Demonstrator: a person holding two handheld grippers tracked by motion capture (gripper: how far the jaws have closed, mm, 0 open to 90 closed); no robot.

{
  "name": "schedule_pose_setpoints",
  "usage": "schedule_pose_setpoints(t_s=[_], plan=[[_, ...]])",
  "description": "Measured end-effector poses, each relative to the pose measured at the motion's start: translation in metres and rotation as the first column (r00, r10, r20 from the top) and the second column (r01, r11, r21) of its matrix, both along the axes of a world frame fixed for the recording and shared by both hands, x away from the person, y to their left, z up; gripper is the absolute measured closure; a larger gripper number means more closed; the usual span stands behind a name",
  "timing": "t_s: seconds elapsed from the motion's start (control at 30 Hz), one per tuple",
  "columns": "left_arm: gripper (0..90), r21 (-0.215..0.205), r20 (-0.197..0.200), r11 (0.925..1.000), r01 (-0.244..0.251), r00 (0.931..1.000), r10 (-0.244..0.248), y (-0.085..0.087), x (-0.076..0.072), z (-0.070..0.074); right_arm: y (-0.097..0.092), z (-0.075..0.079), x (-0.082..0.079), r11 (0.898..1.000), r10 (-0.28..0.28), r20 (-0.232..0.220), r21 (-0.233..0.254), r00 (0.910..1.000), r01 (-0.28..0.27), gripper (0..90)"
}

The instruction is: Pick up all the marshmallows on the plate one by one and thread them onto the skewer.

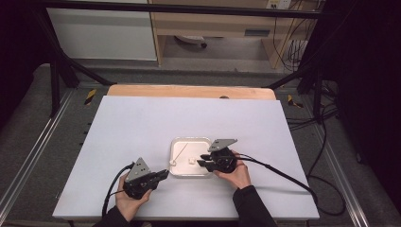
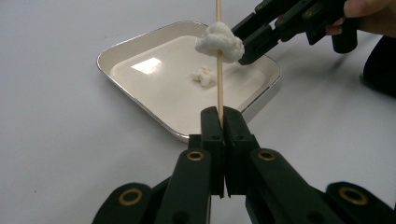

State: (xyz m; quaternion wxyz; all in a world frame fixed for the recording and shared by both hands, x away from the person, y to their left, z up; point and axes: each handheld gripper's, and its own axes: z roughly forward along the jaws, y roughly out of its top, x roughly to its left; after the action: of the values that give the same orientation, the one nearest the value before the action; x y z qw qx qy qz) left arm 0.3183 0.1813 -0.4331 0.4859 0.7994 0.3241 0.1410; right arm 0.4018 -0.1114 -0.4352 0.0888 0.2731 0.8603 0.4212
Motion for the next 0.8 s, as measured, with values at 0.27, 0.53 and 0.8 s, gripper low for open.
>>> schedule_pose_setpoints(t_s=[0.27,0.53,0.8], plan=[[88.4,-0.002,0.006,1.0,0.004,1.0,-0.004,-0.001,-0.001,0.0,-0.011,0.027,-0.004,0.992,-0.013,-0.005,0.129,0.9999,0.014,72.5],[88.4,0.0,0.009,1.0,0.009,0.9999,-0.009,-0.002,-0.001,0.0,-0.021,0.051,-0.005,0.962,-0.034,-0.018,0.272,0.9993,0.037,72.8],[88.4,-0.004,0.014,0.9999,0.01,0.9999,-0.01,-0.002,-0.002,0.0,-0.027,0.065,-0.002,0.928,-0.057,-0.046,0.366,0.9973,0.07,72.8]])
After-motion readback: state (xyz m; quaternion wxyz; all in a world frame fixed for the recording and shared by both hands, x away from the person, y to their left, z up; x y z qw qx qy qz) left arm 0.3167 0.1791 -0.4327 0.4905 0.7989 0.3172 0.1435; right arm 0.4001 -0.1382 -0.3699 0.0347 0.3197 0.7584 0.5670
